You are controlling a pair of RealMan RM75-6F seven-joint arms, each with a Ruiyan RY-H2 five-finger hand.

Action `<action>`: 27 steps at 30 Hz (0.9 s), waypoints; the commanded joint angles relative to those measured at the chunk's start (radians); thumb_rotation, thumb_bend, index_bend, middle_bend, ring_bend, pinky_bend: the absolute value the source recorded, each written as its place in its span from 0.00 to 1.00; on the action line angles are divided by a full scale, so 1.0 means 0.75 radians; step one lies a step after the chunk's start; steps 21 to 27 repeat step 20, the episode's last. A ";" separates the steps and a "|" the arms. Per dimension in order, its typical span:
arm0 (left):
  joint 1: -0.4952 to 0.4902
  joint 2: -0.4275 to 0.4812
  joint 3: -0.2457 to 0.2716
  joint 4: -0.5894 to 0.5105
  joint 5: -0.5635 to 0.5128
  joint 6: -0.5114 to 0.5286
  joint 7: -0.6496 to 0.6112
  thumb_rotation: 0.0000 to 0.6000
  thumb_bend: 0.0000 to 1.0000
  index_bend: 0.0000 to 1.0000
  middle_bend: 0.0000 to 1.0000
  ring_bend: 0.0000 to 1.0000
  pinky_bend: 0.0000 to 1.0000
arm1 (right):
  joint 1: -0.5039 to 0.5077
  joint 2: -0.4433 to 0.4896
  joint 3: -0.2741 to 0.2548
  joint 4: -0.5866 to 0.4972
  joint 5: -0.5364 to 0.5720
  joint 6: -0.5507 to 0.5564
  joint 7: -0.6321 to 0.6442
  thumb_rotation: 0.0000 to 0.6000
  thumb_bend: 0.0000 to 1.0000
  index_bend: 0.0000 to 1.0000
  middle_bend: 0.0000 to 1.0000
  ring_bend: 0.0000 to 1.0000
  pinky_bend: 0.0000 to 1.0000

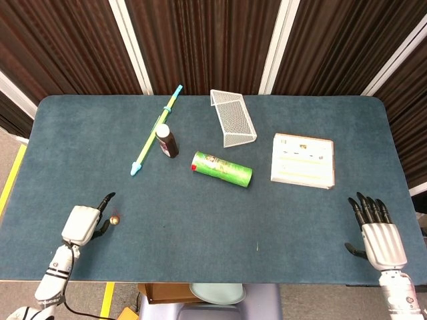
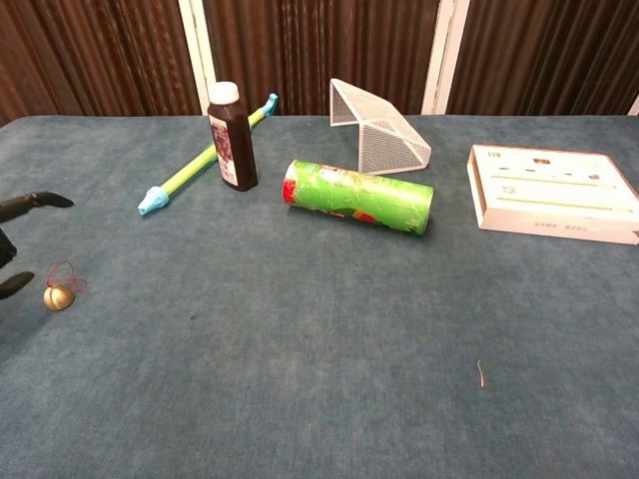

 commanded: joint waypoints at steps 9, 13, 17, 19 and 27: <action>0.284 0.303 0.109 -0.349 0.102 0.431 0.028 1.00 0.40 0.07 0.01 0.00 0.06 | -0.009 0.014 -0.008 -0.012 -0.020 0.016 0.007 1.00 0.23 0.00 0.00 0.00 0.00; 0.417 0.376 0.178 -0.395 0.102 0.541 -0.027 1.00 0.40 0.08 0.00 0.00 0.00 | -0.008 0.020 -0.007 -0.008 -0.044 0.029 0.032 1.00 0.23 0.00 0.00 0.00 0.00; 0.422 0.389 0.166 -0.401 0.123 0.537 0.023 1.00 0.40 0.08 0.00 0.00 0.00 | -0.014 0.043 -0.023 -0.018 -0.084 0.042 0.074 1.00 0.23 0.00 0.00 0.00 0.00; 0.424 0.388 0.164 -0.407 0.125 0.526 0.028 1.00 0.40 0.08 0.00 0.00 0.00 | -0.016 0.048 -0.020 -0.017 -0.084 0.047 0.084 1.00 0.23 0.00 0.00 0.00 0.00; 0.425 0.390 0.161 -0.410 0.127 0.521 0.026 1.00 0.40 0.08 0.00 0.00 0.00 | -0.016 0.050 -0.019 -0.015 -0.084 0.047 0.088 1.00 0.23 0.00 0.00 0.00 0.00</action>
